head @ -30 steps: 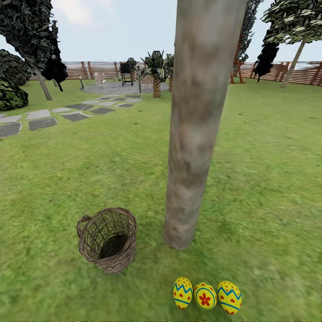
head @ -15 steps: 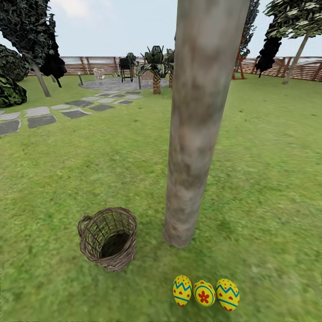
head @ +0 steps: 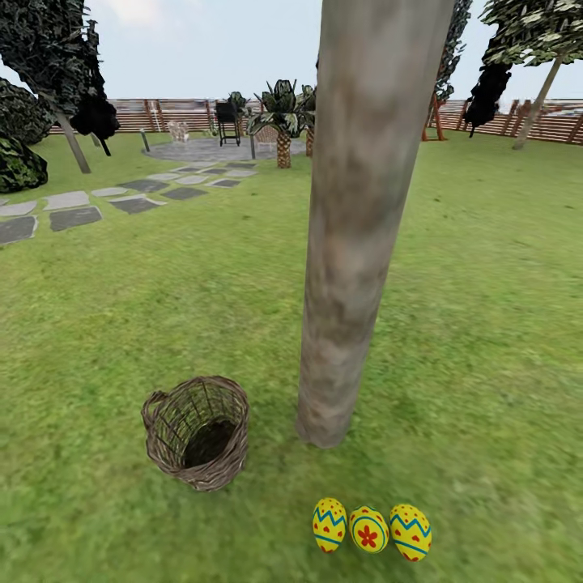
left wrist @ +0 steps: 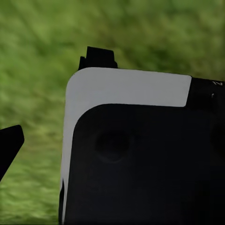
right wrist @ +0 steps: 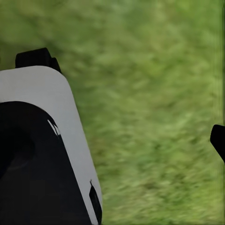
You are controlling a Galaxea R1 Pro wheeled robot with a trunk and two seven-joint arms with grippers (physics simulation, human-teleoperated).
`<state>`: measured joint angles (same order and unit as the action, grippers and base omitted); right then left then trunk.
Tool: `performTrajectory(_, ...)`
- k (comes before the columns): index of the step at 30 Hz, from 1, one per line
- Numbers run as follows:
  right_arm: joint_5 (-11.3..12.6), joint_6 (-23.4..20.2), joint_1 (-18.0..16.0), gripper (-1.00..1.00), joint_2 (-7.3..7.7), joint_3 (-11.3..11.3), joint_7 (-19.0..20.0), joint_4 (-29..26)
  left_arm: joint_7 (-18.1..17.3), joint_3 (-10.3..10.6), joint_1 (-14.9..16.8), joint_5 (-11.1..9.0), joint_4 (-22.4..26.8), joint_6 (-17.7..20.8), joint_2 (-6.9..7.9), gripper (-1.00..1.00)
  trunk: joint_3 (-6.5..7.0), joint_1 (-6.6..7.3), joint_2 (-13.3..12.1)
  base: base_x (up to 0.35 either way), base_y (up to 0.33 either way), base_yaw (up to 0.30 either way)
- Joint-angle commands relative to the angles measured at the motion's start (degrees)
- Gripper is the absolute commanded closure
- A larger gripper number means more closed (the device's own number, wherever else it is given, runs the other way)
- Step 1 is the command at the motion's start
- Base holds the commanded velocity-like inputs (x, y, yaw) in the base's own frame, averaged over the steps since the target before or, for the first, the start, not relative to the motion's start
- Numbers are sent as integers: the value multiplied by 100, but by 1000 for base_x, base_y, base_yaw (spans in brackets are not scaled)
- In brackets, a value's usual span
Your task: Take the three Easter eggs out of the wicker basket on the lawn in the garden, then place them on the lawn next to a single tree (choose any tree) so that all three eggs are next to the same tree and none are left in the basket.
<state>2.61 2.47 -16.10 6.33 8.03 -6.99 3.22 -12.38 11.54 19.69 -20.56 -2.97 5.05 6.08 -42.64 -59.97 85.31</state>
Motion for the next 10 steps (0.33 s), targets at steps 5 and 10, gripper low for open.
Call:
performTrajectory(5, 43, 26, -8, -100, -15, 23, -4, 20, -28, 42, -15, -69, -11, 14, 30, -100, -4, 0, 2, 0, 0, 0)
performTrajectory(10, 38, 26, -8, -100, -10, 23, -4, 18, -28, 41, -18, -65, -11, 8, 49, -100, -4, 0, 2, 0, 0, 0)
